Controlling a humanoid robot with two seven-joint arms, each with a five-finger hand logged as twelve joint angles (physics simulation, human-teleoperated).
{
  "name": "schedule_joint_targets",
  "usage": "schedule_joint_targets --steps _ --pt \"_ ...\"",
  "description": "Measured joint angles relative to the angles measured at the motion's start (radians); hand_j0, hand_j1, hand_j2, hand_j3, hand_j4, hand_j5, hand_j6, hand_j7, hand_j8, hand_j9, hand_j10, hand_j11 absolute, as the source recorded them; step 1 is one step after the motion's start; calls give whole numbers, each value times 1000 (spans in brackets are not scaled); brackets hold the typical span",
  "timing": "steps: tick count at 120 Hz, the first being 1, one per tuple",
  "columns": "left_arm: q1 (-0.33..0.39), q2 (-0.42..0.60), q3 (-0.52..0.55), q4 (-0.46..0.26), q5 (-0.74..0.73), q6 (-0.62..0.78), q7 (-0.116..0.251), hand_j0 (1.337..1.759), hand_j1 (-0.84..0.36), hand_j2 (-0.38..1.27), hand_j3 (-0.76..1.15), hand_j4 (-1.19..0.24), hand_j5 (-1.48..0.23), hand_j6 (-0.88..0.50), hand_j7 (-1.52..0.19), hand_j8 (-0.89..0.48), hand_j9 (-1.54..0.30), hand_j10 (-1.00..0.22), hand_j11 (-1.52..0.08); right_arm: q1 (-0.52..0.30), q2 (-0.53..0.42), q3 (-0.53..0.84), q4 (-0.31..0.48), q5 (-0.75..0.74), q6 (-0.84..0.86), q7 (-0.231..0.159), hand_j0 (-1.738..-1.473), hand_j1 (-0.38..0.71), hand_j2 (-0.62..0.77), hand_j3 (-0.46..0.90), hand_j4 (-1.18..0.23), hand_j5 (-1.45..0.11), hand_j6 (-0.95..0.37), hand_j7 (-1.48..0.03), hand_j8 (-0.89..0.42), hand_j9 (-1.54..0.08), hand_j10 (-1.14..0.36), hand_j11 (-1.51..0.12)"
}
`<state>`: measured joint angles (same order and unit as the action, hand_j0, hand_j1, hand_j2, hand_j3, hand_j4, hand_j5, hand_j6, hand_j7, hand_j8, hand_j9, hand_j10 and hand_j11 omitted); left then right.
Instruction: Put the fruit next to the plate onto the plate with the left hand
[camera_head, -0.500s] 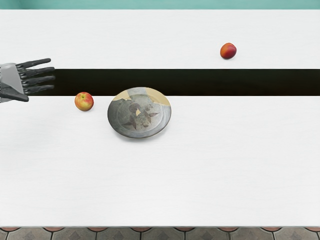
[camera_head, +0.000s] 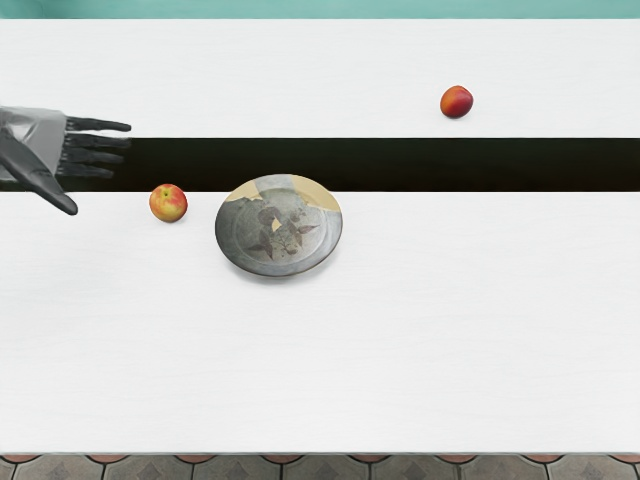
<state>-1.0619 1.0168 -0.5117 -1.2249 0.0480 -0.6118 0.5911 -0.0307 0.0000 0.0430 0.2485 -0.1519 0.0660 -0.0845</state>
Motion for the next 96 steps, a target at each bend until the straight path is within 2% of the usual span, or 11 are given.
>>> schedule_joint_targets --steps 12,20,33,43,65,71,77,89,96 --pt "-44 -58 23 -28 90 18 12 1658 346 0 0 -3 -3 -3 -3 -3 -3 -3 -3 0 0 0 0 0 0 0 -1658 -327 -4 0 -19 -24 -18 -24 -18 -24 -18 -24" --pt "-70 -150 31 -51 178 128 16 1658 346 0 0 -3 -3 -4 -3 -3 -3 -3 -3 0 0 0 0 0 0 0 -1658 -327 -4 0 -19 -24 -18 -24 -18 -24 -19 -24" --pt "-76 -186 36 -73 326 319 18 1658 345 0 0 -5 -4 -5 -4 -5 -4 -4 -4 0 0 0 0 0 0 0 -1658 -327 -4 0 -19 -24 -18 -24 -19 -24 -19 -24" --pt "-71 -191 39 -110 414 397 19 1658 340 2 0 -10 -11 -10 -11 -10 -11 -10 -11 0 0 0 0 0 0 0 -1658 -327 -4 0 -18 -24 -18 -24 -18 -24 -18 -24" --pt "-100 -238 77 -158 602 452 20 1658 331 4 0 -18 -20 -19 -20 -18 -20 -18 -20 0 0 0 0 0 0 0 -1658 -327 -4 0 -18 -24 -18 -24 -18 -24 -18 -24" --pt "-146 -261 113 -162 640 456 20 1658 331 4 0 -19 -21 -20 -21 -20 -21 -19 -21 0 0 0 0 0 0 0 -1658 -327 -4 0 -18 -24 -18 -24 -18 -24 -18 -24" --pt "-171 -285 162 -165 663 473 20 1658 331 4 0 -18 -20 -19 -20 -19 -20 -18 -20 0 0 0 0 0 0 0 -1658 -327 -4 0 -18 -24 -18 -24 -18 -24 -18 -24" --pt "-173 -345 218 -168 679 518 20 1658 336 3 0 -15 -16 -16 -16 -16 -15 -14 -15 0 0 0 0 0 1 0 -1658 -327 -4 0 -18 -24 -18 -24 -18 -24 -18 -24" --pt "-212 -351 263 -168 688 534 20 1658 336 3 0 -15 -15 -16 -15 -15 -15 -14 -15 0 0 0 0 0 1 0 -1658 -327 -4 0 -18 -24 -18 -24 -18 -24 -18 -24"
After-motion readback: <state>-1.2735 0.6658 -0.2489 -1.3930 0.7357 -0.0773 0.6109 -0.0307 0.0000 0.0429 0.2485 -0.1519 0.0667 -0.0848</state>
